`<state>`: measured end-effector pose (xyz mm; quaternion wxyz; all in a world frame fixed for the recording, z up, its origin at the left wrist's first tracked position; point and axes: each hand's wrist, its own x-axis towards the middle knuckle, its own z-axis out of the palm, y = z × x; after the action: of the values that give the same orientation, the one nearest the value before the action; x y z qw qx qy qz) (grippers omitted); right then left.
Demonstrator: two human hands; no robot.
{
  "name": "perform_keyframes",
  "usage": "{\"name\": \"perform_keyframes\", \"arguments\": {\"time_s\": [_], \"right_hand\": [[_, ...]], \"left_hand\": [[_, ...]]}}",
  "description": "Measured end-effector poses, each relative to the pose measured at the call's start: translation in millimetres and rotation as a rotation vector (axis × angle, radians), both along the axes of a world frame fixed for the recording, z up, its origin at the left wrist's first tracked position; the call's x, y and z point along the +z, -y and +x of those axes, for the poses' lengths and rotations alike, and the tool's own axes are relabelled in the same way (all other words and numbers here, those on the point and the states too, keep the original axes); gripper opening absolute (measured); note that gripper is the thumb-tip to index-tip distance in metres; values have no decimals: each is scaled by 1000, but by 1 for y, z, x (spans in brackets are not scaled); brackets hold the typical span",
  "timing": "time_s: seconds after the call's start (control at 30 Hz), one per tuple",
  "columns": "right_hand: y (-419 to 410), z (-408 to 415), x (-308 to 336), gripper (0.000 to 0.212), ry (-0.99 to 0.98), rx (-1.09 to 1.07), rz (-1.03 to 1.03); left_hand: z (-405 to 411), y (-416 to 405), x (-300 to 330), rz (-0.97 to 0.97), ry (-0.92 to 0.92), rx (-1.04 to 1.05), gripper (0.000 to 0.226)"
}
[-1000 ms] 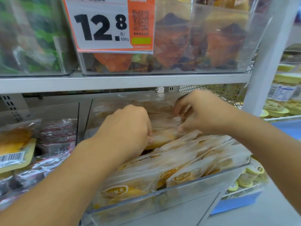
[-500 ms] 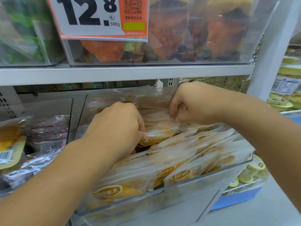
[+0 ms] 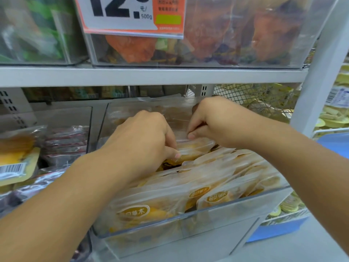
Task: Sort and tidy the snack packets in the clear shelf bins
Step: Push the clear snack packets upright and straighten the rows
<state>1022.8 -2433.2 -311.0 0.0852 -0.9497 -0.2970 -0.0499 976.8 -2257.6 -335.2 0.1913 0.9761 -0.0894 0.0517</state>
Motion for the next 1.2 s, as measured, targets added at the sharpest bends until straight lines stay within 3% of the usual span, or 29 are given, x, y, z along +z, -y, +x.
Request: {"name": "perform_keyframes", "arguments": {"time_s": [0.13,0.27,0.37,0.53,0.67,0.8,0.97,1.07,1.13,1.2], "right_hand": [[-9,3,-9,11,36,-23,-77],[3,-8,-9,15,7,-25,100],[29,-36,8,38,-58,19,222],[52,-64,18,64,-319,106,-26],[49,-62,13,78,-378,161,-53],[43,-55,2,55,-285,145,-55],[22,-54,1,79,-241,92,-346],[20,-49,1,63,-225,87,-272],[23,-45,-2,37,-188,93,-218],[22,-44,-3,34,-181,98,-201]], "left_hand": [[-5,4,-1,114,47,29,14],[-5,7,-3,190,110,61,21],[-3,3,-2,125,110,44,29],[-1,4,1,36,67,22,36],[-3,4,1,3,84,10,36],[-8,4,1,-16,151,-20,37],[-11,5,0,-46,182,-78,33],[-12,2,5,-12,115,-138,31],[-18,0,14,-18,-21,-165,59],[-23,-2,16,66,-145,-189,81]]}}
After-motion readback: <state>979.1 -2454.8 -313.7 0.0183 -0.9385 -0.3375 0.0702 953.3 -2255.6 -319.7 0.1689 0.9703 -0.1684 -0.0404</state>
